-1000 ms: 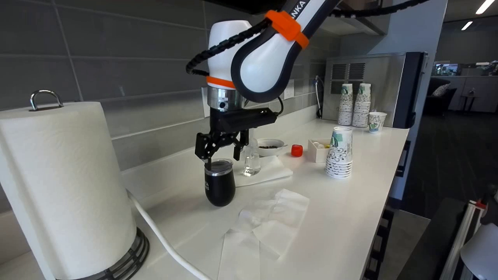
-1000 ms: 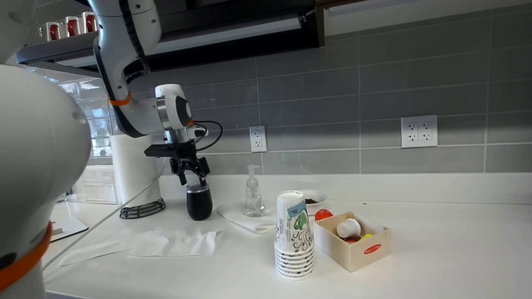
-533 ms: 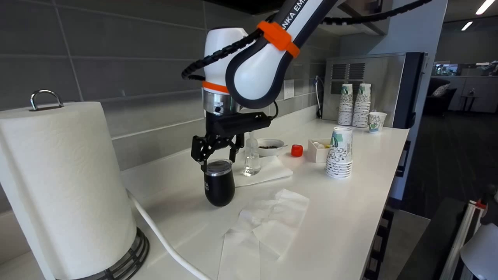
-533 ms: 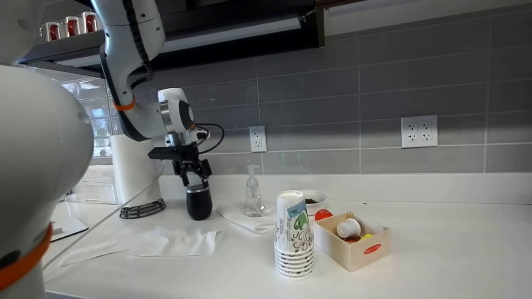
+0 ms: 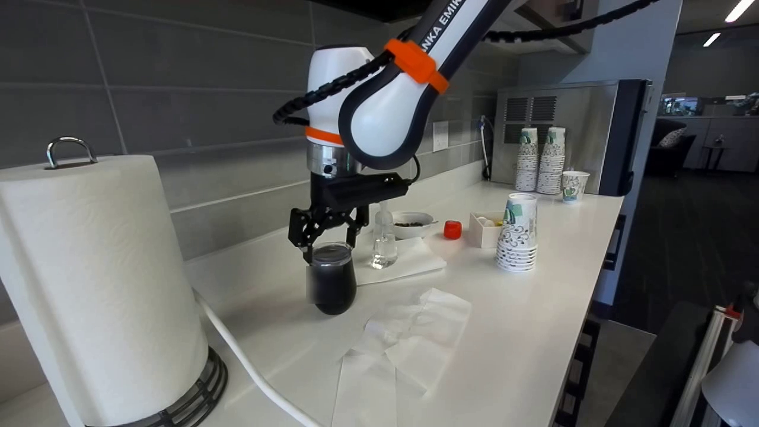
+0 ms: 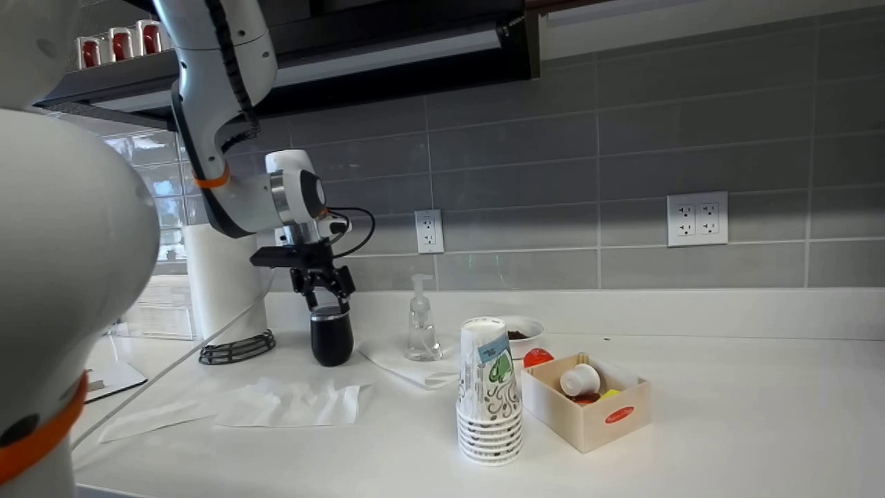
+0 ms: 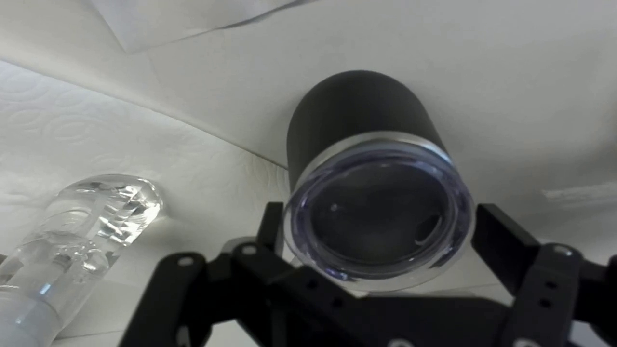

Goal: Remove the lid from the black cup and put it on the table

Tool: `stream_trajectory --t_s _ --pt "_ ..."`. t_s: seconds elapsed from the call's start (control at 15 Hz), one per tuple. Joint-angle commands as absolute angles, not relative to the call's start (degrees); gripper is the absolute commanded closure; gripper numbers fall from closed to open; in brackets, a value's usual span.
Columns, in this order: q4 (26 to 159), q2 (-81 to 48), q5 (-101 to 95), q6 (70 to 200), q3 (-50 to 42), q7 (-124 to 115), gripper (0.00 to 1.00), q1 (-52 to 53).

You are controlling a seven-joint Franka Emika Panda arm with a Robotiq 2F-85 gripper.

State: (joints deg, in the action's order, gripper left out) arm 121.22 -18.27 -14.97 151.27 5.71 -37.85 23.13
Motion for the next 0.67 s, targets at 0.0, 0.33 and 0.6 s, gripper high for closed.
stream_trajectory --t_s 0.0,0.33,0.6 --pt "119.6 -19.6 -16.9 152.1 4.3 -39.7 0.00 24.5" --pt "119.2 -20.1 -17.3 152.7 3.6 -40.2 0.00 25.1" --pt "118.8 -20.4 -17.6 153.5 2.9 -40.9 0.00 25.6"
